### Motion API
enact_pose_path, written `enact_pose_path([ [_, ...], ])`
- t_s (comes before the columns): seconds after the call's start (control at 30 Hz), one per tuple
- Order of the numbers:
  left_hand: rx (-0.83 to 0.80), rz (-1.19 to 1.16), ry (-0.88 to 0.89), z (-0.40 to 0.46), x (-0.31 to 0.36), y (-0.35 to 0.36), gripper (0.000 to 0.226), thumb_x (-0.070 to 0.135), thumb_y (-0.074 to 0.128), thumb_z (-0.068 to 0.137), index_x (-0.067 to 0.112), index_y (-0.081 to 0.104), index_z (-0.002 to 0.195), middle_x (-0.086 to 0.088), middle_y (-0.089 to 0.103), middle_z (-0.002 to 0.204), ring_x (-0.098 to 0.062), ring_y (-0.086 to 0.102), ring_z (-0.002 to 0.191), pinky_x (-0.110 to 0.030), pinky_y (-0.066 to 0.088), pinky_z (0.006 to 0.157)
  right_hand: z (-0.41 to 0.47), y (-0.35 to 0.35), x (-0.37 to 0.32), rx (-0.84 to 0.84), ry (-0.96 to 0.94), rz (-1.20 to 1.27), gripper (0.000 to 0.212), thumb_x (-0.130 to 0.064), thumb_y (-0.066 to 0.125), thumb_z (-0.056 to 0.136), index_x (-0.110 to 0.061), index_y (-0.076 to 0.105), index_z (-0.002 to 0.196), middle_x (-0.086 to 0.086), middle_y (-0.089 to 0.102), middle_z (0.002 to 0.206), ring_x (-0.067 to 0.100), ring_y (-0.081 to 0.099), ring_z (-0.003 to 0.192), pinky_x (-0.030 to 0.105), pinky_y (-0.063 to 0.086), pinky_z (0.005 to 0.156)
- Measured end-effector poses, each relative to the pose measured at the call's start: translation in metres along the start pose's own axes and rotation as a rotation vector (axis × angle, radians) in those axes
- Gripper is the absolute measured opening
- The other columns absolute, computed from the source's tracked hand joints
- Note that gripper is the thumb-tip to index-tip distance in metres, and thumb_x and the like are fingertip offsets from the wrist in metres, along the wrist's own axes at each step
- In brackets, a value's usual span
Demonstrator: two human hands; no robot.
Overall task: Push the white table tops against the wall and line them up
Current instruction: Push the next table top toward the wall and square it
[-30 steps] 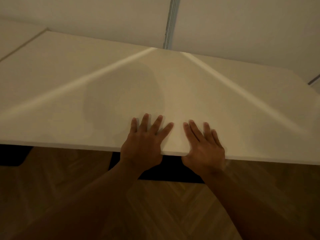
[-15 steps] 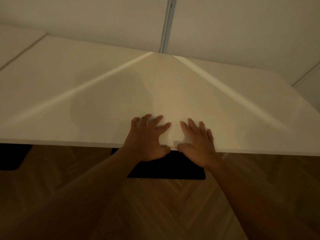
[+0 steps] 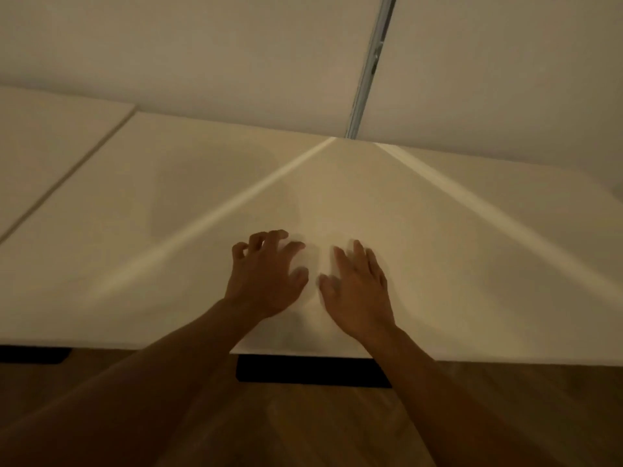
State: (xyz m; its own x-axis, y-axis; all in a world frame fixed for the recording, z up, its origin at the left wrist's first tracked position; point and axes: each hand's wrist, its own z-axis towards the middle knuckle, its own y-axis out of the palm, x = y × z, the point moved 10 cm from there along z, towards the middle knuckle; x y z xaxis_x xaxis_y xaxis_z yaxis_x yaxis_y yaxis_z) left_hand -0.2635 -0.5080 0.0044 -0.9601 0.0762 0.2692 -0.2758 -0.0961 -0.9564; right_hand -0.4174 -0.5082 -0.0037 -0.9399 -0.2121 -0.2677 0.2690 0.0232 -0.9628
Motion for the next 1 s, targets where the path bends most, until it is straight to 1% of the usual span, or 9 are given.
enact_pose_path([
  [0.1, 0.082, 0.027, 0.003, 0.027, -0.012, -0.013, 0.051, 0.058, 0.045, 0.095, 0.035, 0.052, 0.141, 0.000, 0.046, 0.152, -0.028, 0.042, 0.137, -0.052, 0.031, 0.109, 0.031, 0.001, -0.006, 0.008, -0.009, -0.038, 0.059, -0.053, 0.029, 0.102, -0.027, 0.025, 0.155, 0.007, 0.012, 0.166, 0.031, 0.007, 0.153, 0.049, 0.013, 0.123],
  [0.17, 0.093, 0.018, -0.027, 0.043, -0.023, -0.019, 0.052, 0.058, 0.043, 0.097, 0.033, 0.052, 0.141, 0.000, 0.047, 0.151, -0.028, 0.045, 0.136, -0.052, 0.034, 0.109, 0.049, -0.001, -0.011, 0.026, -0.009, -0.029, 0.057, -0.054, 0.031, 0.102, -0.026, 0.030, 0.152, 0.005, 0.026, 0.162, 0.030, 0.020, 0.149, 0.048, 0.019, 0.121],
  [0.27, 0.091, 0.011, -0.060, 0.075, -0.040, -0.027, 0.050, 0.058, 0.042, 0.099, 0.033, 0.050, 0.142, 0.000, 0.047, 0.150, -0.027, 0.046, 0.134, -0.051, 0.036, 0.106, 0.086, -0.007, -0.023, 0.058, -0.027, 0.031, 0.052, -0.051, 0.035, 0.102, -0.021, 0.042, 0.144, 0.003, 0.050, 0.146, 0.026, 0.042, 0.136, 0.042, 0.030, 0.114],
  [0.37, 0.097, 0.024, -0.109, 0.114, -0.062, -0.039, 0.050, 0.058, 0.041, 0.100, 0.031, 0.051, 0.142, -0.001, 0.049, 0.148, -0.028, 0.049, 0.130, -0.049, 0.037, 0.104, 0.133, -0.011, -0.043, 0.031, -0.063, 0.086, 0.052, -0.050, 0.035, 0.103, -0.020, 0.045, 0.144, 0.004, 0.055, 0.142, 0.025, 0.048, 0.131, 0.041, 0.034, 0.112],
  [0.47, 0.096, 0.034, -0.136, 0.147, -0.084, -0.048, 0.051, 0.058, 0.039, 0.100, 0.030, 0.053, 0.141, -0.003, 0.053, 0.146, -0.029, 0.051, 0.128, -0.048, 0.040, 0.101, 0.176, -0.011, -0.063, 0.004, -0.095, 0.091, 0.051, -0.051, 0.033, 0.103, -0.021, 0.045, 0.143, 0.004, 0.055, 0.142, 0.025, 0.049, 0.130, 0.041, 0.036, 0.110],
  [0.6, 0.092, 0.021, -0.172, 0.183, -0.118, -0.054, 0.054, 0.060, 0.033, 0.102, 0.032, 0.048, 0.145, -0.001, 0.047, 0.151, -0.028, 0.043, 0.135, -0.048, 0.035, 0.106, 0.233, -0.011, -0.094, 0.000, -0.142, 0.123, 0.053, -0.051, 0.034, 0.103, -0.021, 0.043, 0.146, 0.003, 0.051, 0.147, 0.025, 0.045, 0.134, 0.041, 0.034, 0.112],
  [0.77, 0.142, 0.051, -0.199, 0.222, -0.179, -0.063, 0.051, 0.058, 0.036, 0.102, 0.031, 0.052, 0.142, -0.002, 0.051, 0.148, -0.030, 0.048, 0.132, -0.048, 0.038, 0.104, 0.293, 0.006, -0.144, 0.052, -0.199, 0.165, 0.052, -0.048, 0.039, 0.102, -0.015, 0.053, 0.138, 0.010, 0.061, 0.133, 0.031, 0.055, 0.121, 0.044, 0.045, 0.101],
  [0.9, 0.109, 0.061, -0.216, 0.257, -0.239, -0.060, 0.052, 0.059, 0.035, 0.102, 0.031, 0.050, 0.143, -0.002, 0.050, 0.149, -0.029, 0.047, 0.133, -0.048, 0.038, 0.104, 0.342, 0.034, -0.182, -0.034, -0.195, 0.136, 0.053, -0.051, 0.034, 0.103, -0.019, 0.045, 0.144, 0.006, 0.053, 0.143, 0.028, 0.045, 0.132, 0.042, 0.036, 0.108],
  [1.0, 0.095, 0.076, -0.210, 0.285, -0.282, -0.063, 0.054, 0.059, 0.036, 0.102, 0.030, 0.048, 0.146, -0.003, 0.048, 0.150, -0.029, 0.046, 0.135, -0.047, 0.037, 0.105, 0.382, 0.051, -0.212, -0.019, -0.210, 0.124, 0.051, -0.048, 0.035, 0.103, -0.017, 0.047, 0.142, 0.007, 0.054, 0.142, 0.028, 0.045, 0.131, 0.041, 0.036, 0.107],
])
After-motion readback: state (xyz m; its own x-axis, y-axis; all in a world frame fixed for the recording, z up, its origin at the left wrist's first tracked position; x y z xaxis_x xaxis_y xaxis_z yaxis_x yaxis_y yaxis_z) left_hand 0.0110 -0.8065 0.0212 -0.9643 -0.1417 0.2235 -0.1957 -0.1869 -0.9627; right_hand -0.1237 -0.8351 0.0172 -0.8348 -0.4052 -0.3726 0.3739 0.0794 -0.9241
